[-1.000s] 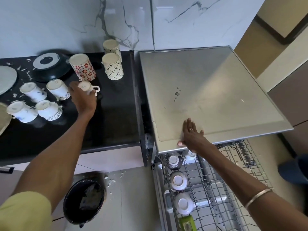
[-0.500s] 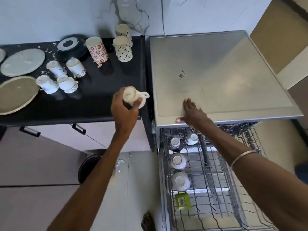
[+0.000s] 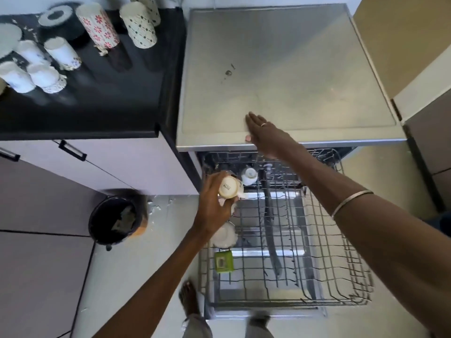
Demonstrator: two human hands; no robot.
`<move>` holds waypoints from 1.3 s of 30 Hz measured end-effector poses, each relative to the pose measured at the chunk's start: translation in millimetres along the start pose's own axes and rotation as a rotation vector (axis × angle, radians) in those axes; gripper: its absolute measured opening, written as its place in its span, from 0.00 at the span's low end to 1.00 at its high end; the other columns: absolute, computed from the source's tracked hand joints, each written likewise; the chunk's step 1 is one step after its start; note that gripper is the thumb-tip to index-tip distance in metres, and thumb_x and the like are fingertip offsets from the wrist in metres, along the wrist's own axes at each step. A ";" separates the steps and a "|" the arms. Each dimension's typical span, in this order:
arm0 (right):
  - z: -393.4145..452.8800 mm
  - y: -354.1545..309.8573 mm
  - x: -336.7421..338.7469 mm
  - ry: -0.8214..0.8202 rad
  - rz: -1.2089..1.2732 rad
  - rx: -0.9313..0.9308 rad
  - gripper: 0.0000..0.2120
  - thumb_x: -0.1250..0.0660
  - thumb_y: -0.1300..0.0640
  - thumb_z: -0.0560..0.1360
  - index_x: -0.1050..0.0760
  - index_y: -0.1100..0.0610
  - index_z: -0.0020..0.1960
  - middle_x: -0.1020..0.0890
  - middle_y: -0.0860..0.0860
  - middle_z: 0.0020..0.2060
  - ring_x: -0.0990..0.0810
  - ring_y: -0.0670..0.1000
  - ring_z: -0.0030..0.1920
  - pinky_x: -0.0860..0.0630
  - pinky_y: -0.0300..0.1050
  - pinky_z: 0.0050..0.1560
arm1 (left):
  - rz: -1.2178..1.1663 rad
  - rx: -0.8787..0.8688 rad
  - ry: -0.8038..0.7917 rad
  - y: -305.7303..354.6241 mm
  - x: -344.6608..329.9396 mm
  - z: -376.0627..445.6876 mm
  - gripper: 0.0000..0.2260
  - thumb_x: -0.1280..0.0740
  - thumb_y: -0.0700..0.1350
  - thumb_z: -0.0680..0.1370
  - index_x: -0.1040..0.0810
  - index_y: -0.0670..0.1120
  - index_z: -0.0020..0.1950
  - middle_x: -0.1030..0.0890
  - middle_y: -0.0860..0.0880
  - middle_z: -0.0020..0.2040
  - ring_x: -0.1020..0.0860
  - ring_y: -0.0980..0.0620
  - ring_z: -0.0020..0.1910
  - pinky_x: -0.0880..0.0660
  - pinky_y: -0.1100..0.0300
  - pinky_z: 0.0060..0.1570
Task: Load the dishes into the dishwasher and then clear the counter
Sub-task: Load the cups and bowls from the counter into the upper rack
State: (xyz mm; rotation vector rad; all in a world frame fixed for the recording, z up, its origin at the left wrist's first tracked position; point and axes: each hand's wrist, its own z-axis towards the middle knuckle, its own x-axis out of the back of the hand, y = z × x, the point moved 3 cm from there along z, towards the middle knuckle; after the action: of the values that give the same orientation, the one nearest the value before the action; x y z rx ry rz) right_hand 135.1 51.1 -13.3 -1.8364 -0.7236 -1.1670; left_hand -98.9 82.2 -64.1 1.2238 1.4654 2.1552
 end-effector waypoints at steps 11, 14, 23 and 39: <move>-19.0 75.0 -1.4 0.178 -0.018 0.112 0.26 0.54 0.49 0.85 0.52 0.54 0.81 0.49 0.50 0.80 0.51 0.50 0.79 0.52 0.48 0.78 | 0.169 0.003 -0.274 -81.4 -131.7 41.2 0.10 0.37 0.39 0.76 0.24 0.51 0.38 0.28 0.42 0.35 0.30 0.52 0.31 0.33 0.61 0.31; -20.7 76.8 -2.0 0.199 -0.020 0.109 0.26 0.54 0.49 0.85 0.52 0.54 0.81 0.49 0.50 0.80 0.51 0.50 0.79 0.52 0.48 0.78 | 0.401 0.063 -0.422 -109.9 -143.8 36.7 0.07 0.38 0.49 0.79 0.23 0.60 0.52 0.22 0.48 0.56 0.23 0.51 0.51 0.25 0.55 0.55; -22.4 77.7 -5.3 0.260 -0.025 0.097 0.25 0.55 0.49 0.85 0.50 0.54 0.80 0.47 0.48 0.79 0.50 0.48 0.79 0.54 0.45 0.78 | 0.373 0.060 -0.456 -114.1 -155.3 33.9 0.38 0.34 0.26 0.63 0.30 0.46 0.72 0.28 0.46 0.71 0.30 0.44 0.70 0.31 0.48 0.69; -22.6 77.7 -7.5 0.276 -0.040 0.083 0.25 0.55 0.48 0.85 0.49 0.54 0.80 0.46 0.48 0.79 0.50 0.47 0.79 0.52 0.46 0.79 | 0.331 0.085 -0.524 -108.9 -189.2 48.2 0.37 0.37 0.23 0.66 0.33 0.42 0.74 0.30 0.40 0.72 0.31 0.39 0.71 0.31 0.51 0.68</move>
State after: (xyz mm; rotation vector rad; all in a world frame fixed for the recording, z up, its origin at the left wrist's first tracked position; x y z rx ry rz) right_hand 184.5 -7.3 -40.9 -1.5589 -0.6415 -1.3629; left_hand 28.0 45.5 -244.6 1.9908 1.1969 1.7509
